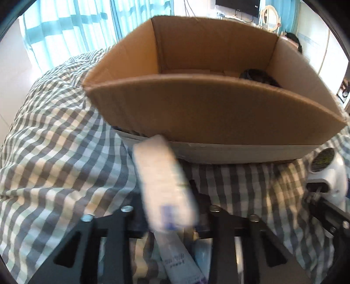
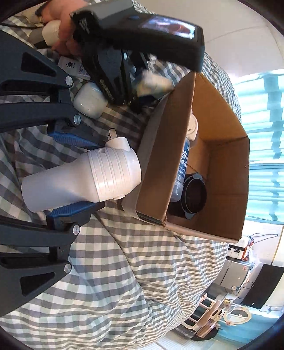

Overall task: Organize objects
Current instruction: 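Grasp the white tissue packet with the left tool while the right tool holds the bottle, then carry the tissue packet and nozzle bottle into the box and release both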

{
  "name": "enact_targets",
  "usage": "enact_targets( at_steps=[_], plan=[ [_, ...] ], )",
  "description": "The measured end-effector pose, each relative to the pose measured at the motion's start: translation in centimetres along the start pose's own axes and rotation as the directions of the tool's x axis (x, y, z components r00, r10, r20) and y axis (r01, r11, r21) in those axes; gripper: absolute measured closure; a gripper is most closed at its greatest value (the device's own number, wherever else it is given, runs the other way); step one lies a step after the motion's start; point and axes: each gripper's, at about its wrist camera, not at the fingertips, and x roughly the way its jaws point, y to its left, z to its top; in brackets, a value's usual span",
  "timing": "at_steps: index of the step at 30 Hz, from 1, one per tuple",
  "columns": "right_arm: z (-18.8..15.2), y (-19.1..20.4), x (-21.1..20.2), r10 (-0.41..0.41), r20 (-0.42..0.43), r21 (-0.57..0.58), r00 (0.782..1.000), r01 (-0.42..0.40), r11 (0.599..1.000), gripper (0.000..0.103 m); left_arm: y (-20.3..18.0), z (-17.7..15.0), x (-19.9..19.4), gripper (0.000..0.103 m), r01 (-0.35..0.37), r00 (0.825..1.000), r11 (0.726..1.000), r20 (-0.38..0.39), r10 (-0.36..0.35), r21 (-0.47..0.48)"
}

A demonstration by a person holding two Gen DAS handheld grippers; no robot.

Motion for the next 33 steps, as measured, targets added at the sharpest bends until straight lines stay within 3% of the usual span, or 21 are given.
enact_targets(
  at_steps=[4,9,16,26,33],
  plan=[
    [0.1,0.1,-0.5,0.008,0.005,0.004,1.0,-0.008,1.0,0.057,0.5,-0.5,-2.2,0.081,0.079,0.997,0.997,0.005,-0.079,-0.006],
    [0.0,0.6,-3.0,0.006,0.032,0.014,0.999,-0.006,1.0,0.057,0.1,-1.3,-5.7,0.082,0.122,0.992,0.988,0.022,-0.125,0.09],
    [0.3,1.0,-7.3,-0.008,0.09,0.015,0.996,0.006,1.0,0.057,0.5,-1.4,-11.4,0.082,0.134,0.984,0.979,0.096,-0.15,0.153],
    [4.7,0.5,-11.7,-0.024,0.216,0.012,0.976,0.021,1.0,0.057,1.4,4.7,-17.3,0.082,0.117,0.959,0.984,0.243,-0.147,0.133],
    [10.1,-1.2,-9.7,0.018,0.249,0.074,0.968,-0.038,0.997,0.057,1.9,9.9,-14.5,0.082,0.106,0.956,0.989,0.265,-0.129,0.1]
  ],
)
